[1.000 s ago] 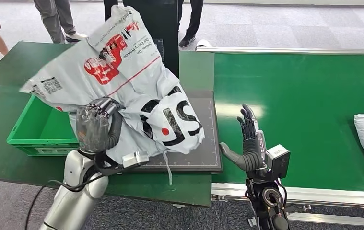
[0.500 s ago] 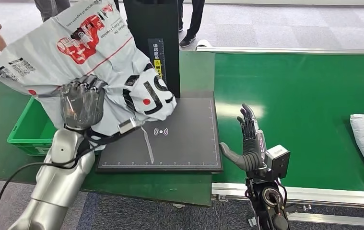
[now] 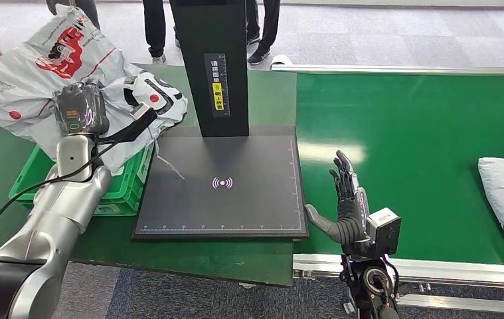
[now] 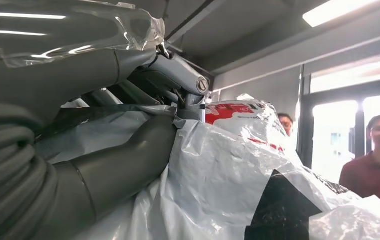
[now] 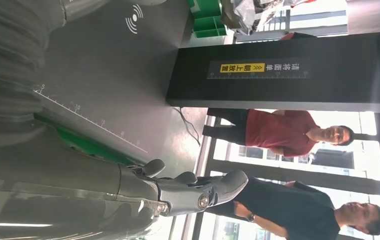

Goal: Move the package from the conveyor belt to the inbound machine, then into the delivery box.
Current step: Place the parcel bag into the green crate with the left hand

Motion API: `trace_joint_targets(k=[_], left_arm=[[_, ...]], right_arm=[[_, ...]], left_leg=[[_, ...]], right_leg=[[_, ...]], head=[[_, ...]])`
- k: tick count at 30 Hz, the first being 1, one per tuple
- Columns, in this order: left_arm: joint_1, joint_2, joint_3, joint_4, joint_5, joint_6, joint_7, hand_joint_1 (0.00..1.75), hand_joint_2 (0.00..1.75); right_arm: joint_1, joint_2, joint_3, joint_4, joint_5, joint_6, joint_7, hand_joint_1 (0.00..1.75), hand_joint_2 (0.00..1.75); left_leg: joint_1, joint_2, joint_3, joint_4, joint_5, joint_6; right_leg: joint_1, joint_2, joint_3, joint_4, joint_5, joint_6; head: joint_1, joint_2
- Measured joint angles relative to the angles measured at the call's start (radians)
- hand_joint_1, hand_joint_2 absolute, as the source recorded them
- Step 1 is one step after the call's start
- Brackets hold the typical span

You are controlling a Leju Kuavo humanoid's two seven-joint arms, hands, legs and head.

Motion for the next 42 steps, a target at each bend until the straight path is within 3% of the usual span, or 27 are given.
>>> trace_joint_targets(k=[9,15,18,27,40,41,42], left_arm=[[0.01,0.0,0.048,0.047,-0.019,0.0,0.058,1.75,1.75],[0.003,0.032,0.056,0.146,-0.039,-0.005,0.237,1.75,1.75],[0.002,0.064,0.044,0.181,-0.039,-0.004,0.282,1.75,1.75],[0.011,0.155,0.031,0.208,-0.039,0.001,0.322,1.75,1.75],[0.025,0.177,0.031,0.218,-0.039,0.001,0.335,1.75,1.75],[0.026,0.178,0.031,0.218,-0.039,0.001,0.336,1.68,1.75],[0.029,0.179,0.031,0.217,-0.039,0.001,0.337,1.37,1.75]], right_arm=[[-0.002,0.0,0.005,0.0,0.004,0.0,0.01,0.0,1.75],[-0.011,0.0,0.025,0.001,0.005,0.0,0.017,0.0,1.75],[-0.016,0.0,0.036,0.003,0.003,-0.001,0.018,0.0,1.75],[-0.025,0.0,0.067,0.018,-0.007,-0.012,0.023,0.0,1.75],[-0.026,0.0,0.081,0.023,-0.008,-0.013,0.023,0.0,1.75],[-0.026,0.0,0.082,0.024,-0.008,-0.013,0.023,0.0,1.75],[-0.026,0.0,0.083,0.025,-0.008,-0.013,0.024,0.0,1.75]], left_leg=[[0.0,0.0,0.0,0.0,0.0,0.0],[0.0,0.001,0.0,0.0,0.0,0.0],[0.0,0.001,0.0,0.0,0.0,0.0],[0.0,0.0,-0.001,0.0,0.0,0.0],[0.0,0.0,-0.001,0.0,0.0,0.0],[0.0,0.0,-0.001,0.0,0.0,0.0],[0.0,0.0,-0.001,0.0,0.0,0.0]], right_leg=[[0.0,0.0,0.0,0.0,0.0,0.0],[0.0,0.0,0.0,0.0,0.0,0.0],[0.0,0.0,0.0,0.0,0.0,0.0],[0.0,0.0,-0.001,0.0,0.0,0.0],[0.0,0.0,-0.001,0.0,0.0,0.0],[0.0,0.0,-0.001,0.0,0.0,0.0],[0.0,0.0,-0.001,0.0,0.0,0.0]], head=[[0.0,0.0],[0.0,0.0],[0.0,0.0],[0.0,0.0],[0.0,0.0],[0.0,0.0],[0.0,0.0]])
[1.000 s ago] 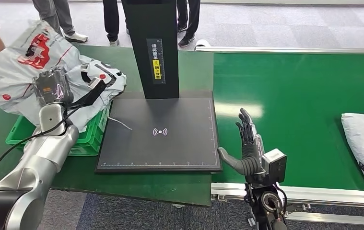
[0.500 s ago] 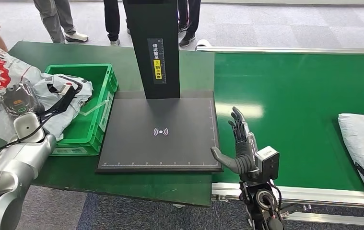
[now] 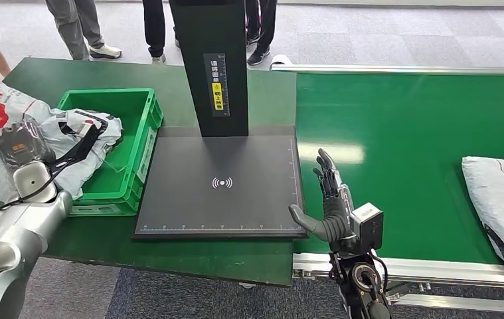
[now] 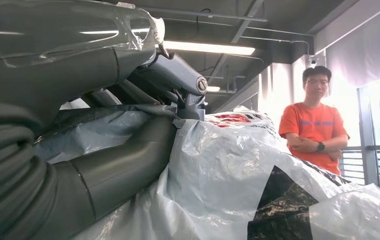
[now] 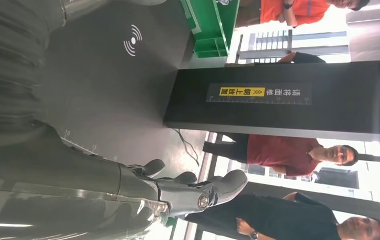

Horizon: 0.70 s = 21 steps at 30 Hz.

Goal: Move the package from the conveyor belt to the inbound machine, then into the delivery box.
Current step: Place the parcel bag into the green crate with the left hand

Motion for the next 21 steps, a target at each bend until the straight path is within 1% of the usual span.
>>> trace_joint_targets(k=[2,3,4,7,11,13,18,21], left_arm=[[0.011,0.003,0.001,-0.011,0.0,0.0,0.0,0.5,1.75],[0.02,0.005,0.003,-0.022,0.0,0.0,-0.003,0.13,1.75],[0.03,0.007,0.005,-0.036,0.0,0.0,-0.009,0.0,1.75],[0.056,0.009,0.016,-0.072,0.0,0.0,-0.036,0.0,1.75],[0.078,0.004,0.03,-0.111,0.0,0.0,-0.073,0.0,0.0],[0.09,-0.001,0.036,-0.14,0.0,0.0,-0.1,0.0,0.0],[0.118,-0.021,0.075,-0.23,0.001,0.0,-0.204,0.0,0.0],[0.12,-0.023,0.079,-0.237,0.002,0.0,-0.213,0.0,0.0]], right_arm=[[-0.002,0.0,0.002,0.003,0.0,0.0,0.001,0.0,1.75],[-0.004,0.0,0.004,0.005,0.0,0.0,0.001,0.0,1.75],[-0.006,0.0,0.006,0.007,0.0,0.0,0.001,0.0,1.75],[-0.01,0.0,0.012,0.012,0.0,0.0,0.002,0.0,1.75],[-0.011,0.0,0.019,0.017,0.0,0.001,0.003,0.0,1.75],[-0.012,0.0,0.021,0.021,0.0,0.001,0.003,0.0,1.75],[-0.015,0.0,0.026,0.031,0.0,0.003,0.003,0.0,1.75],[-0.015,0.0,0.026,0.031,0.0,0.003,0.003,0.0,1.75]], left_leg=[[0.0,0.0,0.0,0.0,0.0,0.0],[0.0,0.0,0.0,0.0,0.0,0.0],[0.0,0.0,0.0,0.0,0.0,0.0],[0.0,0.0,0.0,0.0,0.0,0.0],[0.0,0.0,0.0,0.0,0.0,0.0],[0.0,0.0,0.0,0.0,0.0,0.0],[0.0,0.0,0.0,0.0,0.0,0.0],[0.0,0.0,0.0,0.0,0.0,0.0]], right_leg=[[0.0,0.0,0.0,0.0,0.0,0.0],[0.0,0.0,0.0,0.0,0.0,0.0],[0.0,0.0,0.0,0.0,0.0,0.0],[0.0,0.0,0.0,0.0,0.0,0.0],[0.0,0.0,0.0,0.0,0.0,0.0],[0.0,0.0,0.0,0.0,0.0,0.0],[0.0,0.0,0.0,0.0,0.0,0.0],[0.0,0.0,0.0,0.0,0.0,0.0]], head=[[0.0,0.0],[0.0,0.0],[0.0,0.0],[0.0,0.0],[0.0,0.0],[0.0,0.0],[0.0,0.0],[0.0,0.0]])
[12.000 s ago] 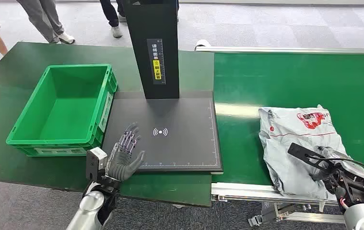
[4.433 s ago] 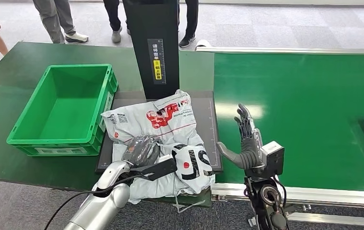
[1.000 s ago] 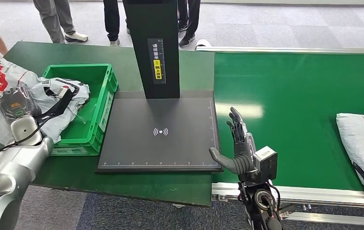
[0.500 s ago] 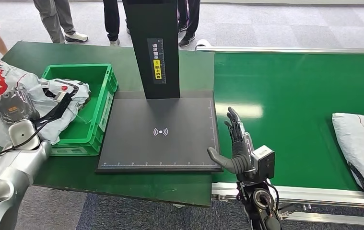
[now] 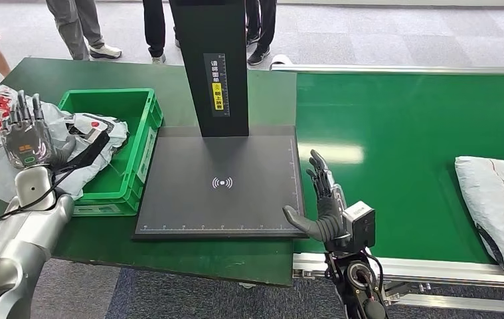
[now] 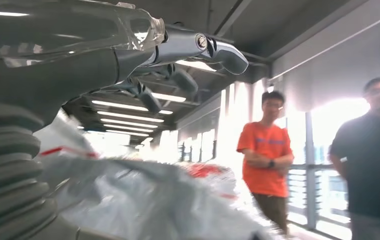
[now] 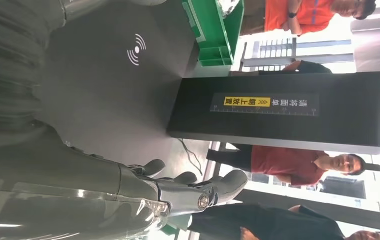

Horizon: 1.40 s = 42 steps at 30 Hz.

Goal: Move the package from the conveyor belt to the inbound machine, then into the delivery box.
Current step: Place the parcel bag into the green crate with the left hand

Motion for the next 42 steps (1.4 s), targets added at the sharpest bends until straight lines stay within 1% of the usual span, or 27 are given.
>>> trace_joint_targets(k=[4,11,13,16,18,19,20,21,23,24,25,26,27,29,32,35,39,41,42], left_arm=[[0.04,-0.049,0.087,-0.155,0.001,0.0,-0.138,0.0,0.0],[0.058,-0.07,0.126,-0.221,0.001,0.0,-0.157,0.0,0.0],[0.064,-0.076,0.139,-0.241,0.003,0.0,-0.189,0.0,0.0],[0.075,-0.095,0.172,-0.286,0.014,0.0,-0.274,0.0,0.0],[0.081,-0.12,0.207,-0.325,0.039,0.0,-0.367,0.0,0.0],[0.083,-0.136,0.23,-0.346,0.055,0.0,-0.428,0.0,0.0],[0.082,-0.157,0.261,-0.367,0.076,0.0,-0.508,0.0,0.0],[0.079,-0.182,0.3,-0.385,0.101,0.0,-0.604,0.0,0.0],[0.066,-0.247,0.41,-0.413,0.164,0.0,-0.827,0.0,0.0],[0.06,-0.281,0.466,-0.424,0.201,0.0,-0.914,0.0,0.0],[0.058,-0.312,0.511,-0.435,0.241,0.0,-0.969,0.0,0.0],[0.06,-0.339,0.538,-0.446,0.283,0.0,-0.993,0.0,0.0],[0.065,-0.361,0.551,-0.458,0.327,0.0,-0.998,0.0,0.0],[0.081,-0.395,0.544,-0.48,0.438,0.0,-0.998,0.0,0.0],[0.114,-0.427,0.478,-0.491,0.636,-0.001,-0.997,0.0,0.0],[0.136,-0.443,0.402,-0.491,0.715,-0.001,-0.997,0.0,0.0],[0.15,-0.455,0.348,-0.494,0.738,-0.001,-0.997,0.0,0.0],[0.162,-0.455,0.313,-0.498,0.808,-0.001,-0.997,0.0,0.0],[0.174,-0.452,0.28,-0.504,0.87,-0.001,-0.997,0.0,0.0]], right_arm=[[-0.008,0.0,0.008,0.02,-0.003,0.001,-0.002,0.0,1.75],[-0.011,0.0,0.014,0.031,-0.003,0.001,-0.002,0.0,1.75],[-0.013,0.0,0.015,0.034,-0.003,0.001,-0.003,0.0,1.75],[-0.013,0.0,0.017,0.037,-0.005,0.001,-0.006,0.0,1.75],[-0.013,0.0,0.018,0.039,-0.006,0.0,-0.009,0.0,1.75],[-0.013,0.0,0.018,0.039,-0.007,-0.001,-0.01,0.0,1.75],[-0.013,0.0,0.019,0.039,-0.008,-0.001,-0.011,0.0,1.75],[-0.013,0.0,0.019,0.039,-0.008,-0.002,-0.011,0.0,1.75],[-0.013,0.001,0.019,0.039,-0.009,-0.004,-0.012,0.0,1.75],[-0.014,0.001,0.019,0.039,-0.009,-0.005,-0.012,0.0,1.75],[-0.014,0.002,0.019,0.04,-0.009,-0.006,-0.012,0.0,1.75],[-0.014,0.002,0.019,0.04,-0.01,-0.006,-0.012,0.0,1.75],[-0.014,0.002,0.019,0.041,-0.009,-0.006,-0.012,0.0,1.75],[-0.017,0.002,0.019,0.043,-0.01,-0.006,-0.015,0.0,1.75],[-0.019,0.0,0.019,0.047,-0.013,-0.008,-0.021,0.0,1.75],[-0.019,-0.001,0.019,0.049,-0.015,-0.01,-0.024,0.0,1.75],[-0.019,-0.002,0.019,0.05,-0.015,-0.011,-0.026,0.0,1.75],[-0.019,-0.003,0.019,0.05,-0.018,-0.013,-0.028,0.0,1.75],[-0.019,-0.005,0.019,0.05,-0.019,-0.014,-0.03,0.0,1.75]], left_leg=[[0.0,0.0,0.0,0.0,0.0,0.0],[0.0,0.0,0.0,0.0,0.0,0.0],[0.0,0.0,0.0,0.0,0.0,0.0],[0.0,0.0,0.0,0.0,0.0,0.0],[0.0,0.0,0.0,0.0,0.0,0.0],[0.0,0.0,0.0,0.0,0.0,0.0],[0.0,0.0,0.0,0.0,0.0,0.0],[0.0,0.0,0.0,0.0,0.0,0.0],[0.0,0.0,0.0,0.0,0.0,0.0],[0.0,0.0,0.0,0.0,0.0,0.0],[0.0,0.0,0.0,0.0,0.0,0.0],[0.0,0.0,0.0,0.0,0.0,0.0],[0.0,0.0,0.0,0.0,0.0,0.0],[0.0,-0.001,0.0,0.0,0.0,0.0],[0.0,-0.002,0.0,0.0,0.0,0.0],[0.0,-0.001,0.0,0.0,0.0,0.0],[0.0,-0.001,0.0,0.0,0.0,0.0],[0.0,-0.001,0.0,0.0,0.0,0.0],[0.0,-0.001,0.0,0.0,0.0,0.0]], right_leg=[[0.0,0.0,0.0,0.0,0.0,0.0],[0.0,0.0,0.0,0.0,0.0,0.0],[0.0,0.0,0.0,0.0,0.0,0.0],[0.0,0.0,0.0,0.0,0.0,0.0],[0.0,0.0,0.0,0.0,0.0,0.0],[0.0,0.0,0.0,0.0,0.0,0.0],[0.0,0.0,0.0,0.0,0.0,0.0],[0.0,0.0,0.0,0.0,0.0,0.0],[0.0,0.0,0.0,0.0,0.0,0.0],[0.0,0.0,0.0,0.0,0.0,0.0],[0.0,0.0,0.0,0.0,0.0,0.0],[0.0,0.0,0.0,0.0,0.0,0.0],[0.0,0.0,0.0,0.0,0.0,0.0],[0.0,0.0,0.0,0.0,0.0,0.0],[0.0,-0.001,0.0,0.0,0.0,0.0],[0.0,-0.001,0.001,0.0,0.0,0.0],[0.0,0.0,0.0,0.0,0.0,0.0],[0.0,0.0,0.0,0.0,0.0,0.0],[0.0,0.0,0.0,0.0,0.0,0.0]], head=[[0.0,0.0],[0.0,0.0],[0.0,0.0],[0.0,0.0],[0.0,0.0],[0.0,0.0],[0.0,0.0],[0.0,0.0],[0.0,0.0],[0.0,0.0],[0.0,0.0],[0.0,0.0],[0.0,0.0],[0.0,0.0],[0.0,0.0],[0.0,0.0],[0.0,0.0],[0.0,0.0],[0.0,0.0]])
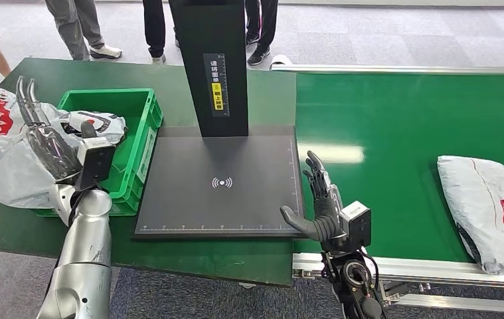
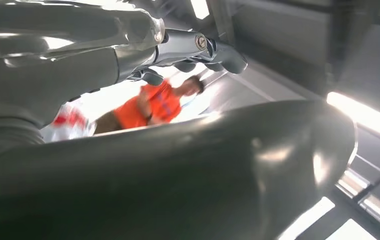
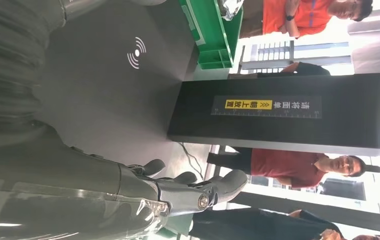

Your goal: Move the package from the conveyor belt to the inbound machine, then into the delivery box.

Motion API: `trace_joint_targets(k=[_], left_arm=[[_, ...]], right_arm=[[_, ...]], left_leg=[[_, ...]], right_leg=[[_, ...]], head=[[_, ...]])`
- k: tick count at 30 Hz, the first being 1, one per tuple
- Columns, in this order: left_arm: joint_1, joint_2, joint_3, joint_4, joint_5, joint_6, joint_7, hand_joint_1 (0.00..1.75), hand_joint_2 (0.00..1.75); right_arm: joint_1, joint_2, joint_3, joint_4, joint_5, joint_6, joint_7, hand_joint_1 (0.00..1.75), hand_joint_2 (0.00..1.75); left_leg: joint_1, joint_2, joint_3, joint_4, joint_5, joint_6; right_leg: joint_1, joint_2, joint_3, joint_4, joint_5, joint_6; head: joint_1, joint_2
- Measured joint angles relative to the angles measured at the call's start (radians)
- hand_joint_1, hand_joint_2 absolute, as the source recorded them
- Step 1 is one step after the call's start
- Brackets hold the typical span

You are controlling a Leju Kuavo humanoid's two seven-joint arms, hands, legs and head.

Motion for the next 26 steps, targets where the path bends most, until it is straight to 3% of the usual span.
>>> trace_joint_targets(k=[5,8,11,15,19,22,26], left_arm=[[0.095,0.025,-0.234,-0.086,0.304,-0.007,0.0,0.0,0.0],[0.147,0.052,-0.379,-0.148,0.454,-0.065,0.0,0.0,0.0],[0.195,0.075,-0.492,-0.195,0.567,-0.229,0.0,0.0,0.0],[0.247,0.092,-0.566,-0.215,0.686,-0.46,0.0,0.0,0.0],[0.275,0.099,-0.582,-0.215,0.719,-0.569,0.0,0.0,1.75],[0.293,0.098,-0.582,-0.204,0.736,-0.665,0.006,0.0,1.75],[0.305,0.093,-0.583,-0.172,0.733,-0.724,0.024,0.0,1.75]], right_arm=[[0.001,-0.011,-0.001,0.0,-0.007,-0.006,-0.005,0.0,1.75],[0.002,-0.018,-0.003,0.0,-0.012,-0.008,-0.007,0.0,1.75],[0.002,-0.024,-0.004,0.0,-0.015,-0.01,-0.01,0.0,1.75],[0.003,-0.03,-0.005,0.0,-0.016,-0.01,-0.016,0.0,1.75],[0.004,-0.031,-0.005,0.0,-0.008,-0.015,-0.025,0.0,1.75],[0.007,-0.03,-0.005,-0.006,0.006,-0.023,-0.027,0.0,1.75],[0.008,-0.025,-0.005,-0.015,0.018,-0.028,-0.026,0.0,1.75]], left_leg=[[0.0,0.0,0.0,0.0,-0.001,0.0],[0.0,0.0,-0.001,0.0,-0.001,0.001],[0.0,0.0,-0.001,0.0,-0.001,0.001],[0.0,0.0,0.0,0.0,-0.001,0.001],[0.0,0.0,0.0,0.0,-0.001,0.001],[0.0,0.0,0.0,0.0,-0.001,0.001],[0.0,0.0,0.0,0.0,-0.001,0.001]], right_leg=[[0.0,0.0,0.0,0.0,0.0,0.0],[0.0,0.0,0.0,0.0,-0.001,0.001],[0.0,0.0,0.0,0.0,-0.001,0.001],[0.0,0.0,0.0,0.0,-0.001,0.001],[0.0,0.0,0.0,0.0,-0.001,0.001],[0.0,0.0,0.0,0.0,-0.001,0.001],[0.0,0.0,0.0,0.0,-0.001,0.001]], head=[[0.0,0.0],[0.0,0.0],[0.0,0.0],[0.0,0.0],[0.0,0.0],[0.0,0.0],[0.0,0.0]])
